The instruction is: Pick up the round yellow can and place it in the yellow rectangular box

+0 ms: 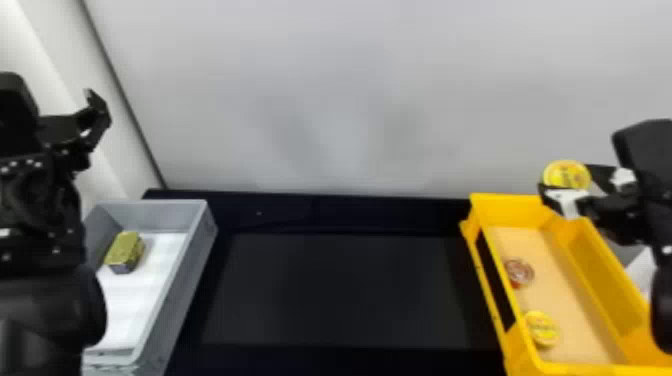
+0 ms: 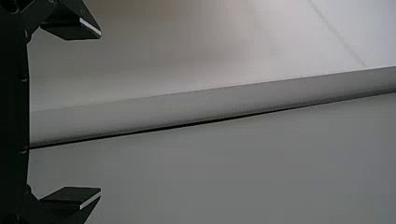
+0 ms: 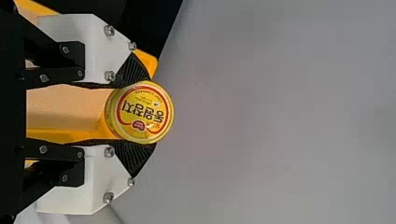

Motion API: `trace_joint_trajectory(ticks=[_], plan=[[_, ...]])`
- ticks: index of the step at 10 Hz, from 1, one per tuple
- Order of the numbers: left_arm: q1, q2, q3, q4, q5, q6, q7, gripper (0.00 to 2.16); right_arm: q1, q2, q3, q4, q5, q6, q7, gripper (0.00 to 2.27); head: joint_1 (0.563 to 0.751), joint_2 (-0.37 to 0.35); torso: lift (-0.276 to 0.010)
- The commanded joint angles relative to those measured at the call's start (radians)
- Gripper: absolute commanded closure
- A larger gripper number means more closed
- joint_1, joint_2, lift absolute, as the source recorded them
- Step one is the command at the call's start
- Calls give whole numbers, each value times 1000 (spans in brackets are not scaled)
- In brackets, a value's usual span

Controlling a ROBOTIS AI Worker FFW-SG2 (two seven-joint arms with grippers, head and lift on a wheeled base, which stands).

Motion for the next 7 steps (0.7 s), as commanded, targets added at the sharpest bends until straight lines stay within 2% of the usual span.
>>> trace_joint_trajectory(ticks=[1, 3, 4, 7], plan=[[0, -3, -1, 0, -2, 0, 0, 98, 43, 0, -69, 20, 6, 3, 0, 759, 694, 14, -61], [0, -3, 0, -1, -2, 0, 0, 96, 72, 8, -135, 98, -60, -10, 0, 759, 694, 14, -61], [2, -3, 0, -3, -2, 0, 0, 96, 93, 8, -168, 144, -133, -32, -24, 759, 694, 14, -61], [3, -3, 3, -4, -2, 0, 0, 96, 109, 5, -176, 253, -189, -34, -47, 759, 694, 14, -61]])
